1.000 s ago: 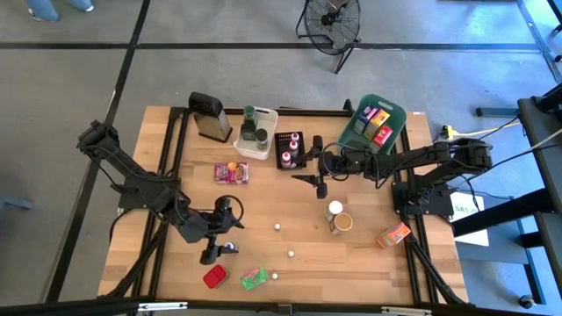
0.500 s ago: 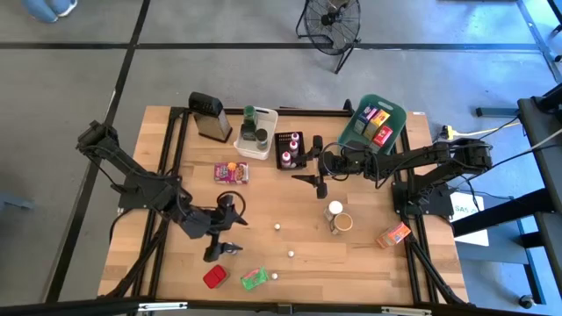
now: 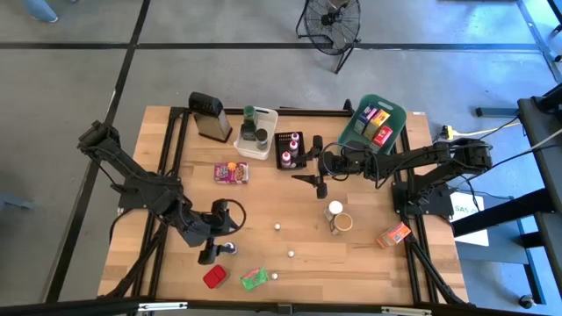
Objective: Pick & Place Kitchen Items
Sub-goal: Put the large blue food coloring bottle into the bin
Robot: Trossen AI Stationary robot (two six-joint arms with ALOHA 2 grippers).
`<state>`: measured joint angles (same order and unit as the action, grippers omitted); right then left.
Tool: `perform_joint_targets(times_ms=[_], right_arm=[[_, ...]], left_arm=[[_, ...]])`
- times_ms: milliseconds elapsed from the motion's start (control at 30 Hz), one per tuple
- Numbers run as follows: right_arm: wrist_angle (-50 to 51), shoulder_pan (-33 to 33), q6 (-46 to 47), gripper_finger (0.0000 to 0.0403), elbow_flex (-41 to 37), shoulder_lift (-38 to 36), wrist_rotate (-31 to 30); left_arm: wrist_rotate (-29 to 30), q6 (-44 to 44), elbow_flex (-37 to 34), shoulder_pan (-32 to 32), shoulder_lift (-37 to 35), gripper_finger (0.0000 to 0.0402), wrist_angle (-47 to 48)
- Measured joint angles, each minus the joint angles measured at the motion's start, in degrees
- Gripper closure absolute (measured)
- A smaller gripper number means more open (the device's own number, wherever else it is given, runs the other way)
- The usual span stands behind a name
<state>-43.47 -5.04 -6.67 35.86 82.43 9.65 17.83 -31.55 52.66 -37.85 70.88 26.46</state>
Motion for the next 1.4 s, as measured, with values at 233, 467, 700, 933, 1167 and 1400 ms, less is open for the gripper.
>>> perform_joint_targets(times_ms=[233, 467, 700, 933, 1167, 1400], right_arm=[[0.0, 0.0, 0.2, 0.0166, 0.0, 0.0, 0.0], [0.3, 0.0, 0.2, 0.0166, 0.0, 0.0, 0.0], [0.4, 0.0, 0.3, 0.0166, 0.0, 0.0, 0.0], [0.6, 0.0, 0.3, 0.0166, 0.0, 0.0, 0.0], [0.7, 0.0, 0.3, 0.0166, 0.0, 0.0, 0.0], [0.9, 0.0, 0.2, 0.0167, 0.0, 0.0, 0.0]], left_arm=[[-3.2, -0.5, 0.0, -0.7, 5.4, 0.0098, 2.5], [-5.5, -2.2, 0.0, -0.3, 7.4, 0.0098, 3.5], [-5.6, -4.3, 0.0, -0.3, 8.4, 0.0098, 7.9], [-7.4, -4.3, 0.0, -0.2, 11.3, 0.0098, 7.6], [-7.5, -2.0, 0.0, 0.4, 13.3, 0.0098, 6.9], [-11.2, -0.9, 0.0, 2.1, 15.0, 0.0098, 5.6]])
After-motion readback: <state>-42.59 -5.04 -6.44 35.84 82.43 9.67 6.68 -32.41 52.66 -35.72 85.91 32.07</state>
